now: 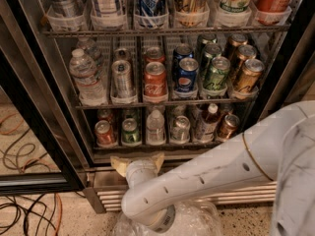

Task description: Pick water bottle from bottom shelf of fridge

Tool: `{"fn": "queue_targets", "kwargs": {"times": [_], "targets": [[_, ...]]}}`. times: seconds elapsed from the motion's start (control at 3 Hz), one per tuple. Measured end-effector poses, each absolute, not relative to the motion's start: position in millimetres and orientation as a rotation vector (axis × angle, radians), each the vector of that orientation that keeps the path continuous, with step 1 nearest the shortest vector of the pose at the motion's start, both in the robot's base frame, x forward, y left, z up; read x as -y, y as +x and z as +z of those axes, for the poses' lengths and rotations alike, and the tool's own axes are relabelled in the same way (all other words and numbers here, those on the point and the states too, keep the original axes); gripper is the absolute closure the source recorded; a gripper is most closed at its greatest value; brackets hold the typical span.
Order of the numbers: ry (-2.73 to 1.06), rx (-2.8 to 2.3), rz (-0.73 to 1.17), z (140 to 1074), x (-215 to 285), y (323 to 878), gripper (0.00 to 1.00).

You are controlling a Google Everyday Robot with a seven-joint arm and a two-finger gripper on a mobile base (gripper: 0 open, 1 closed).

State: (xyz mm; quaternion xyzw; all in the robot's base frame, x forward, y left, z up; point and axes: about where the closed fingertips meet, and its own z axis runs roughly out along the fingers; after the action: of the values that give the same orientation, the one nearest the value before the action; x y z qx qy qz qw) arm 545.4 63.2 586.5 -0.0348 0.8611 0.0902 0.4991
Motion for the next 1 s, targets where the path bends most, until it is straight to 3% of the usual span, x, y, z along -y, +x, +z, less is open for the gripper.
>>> {"fn": "queue_targets", "kwargs": {"times": [1.0], "targets": [[0.066, -1.947, 0.078, 584.3, -33.0, 567.9, 0.00]]}}
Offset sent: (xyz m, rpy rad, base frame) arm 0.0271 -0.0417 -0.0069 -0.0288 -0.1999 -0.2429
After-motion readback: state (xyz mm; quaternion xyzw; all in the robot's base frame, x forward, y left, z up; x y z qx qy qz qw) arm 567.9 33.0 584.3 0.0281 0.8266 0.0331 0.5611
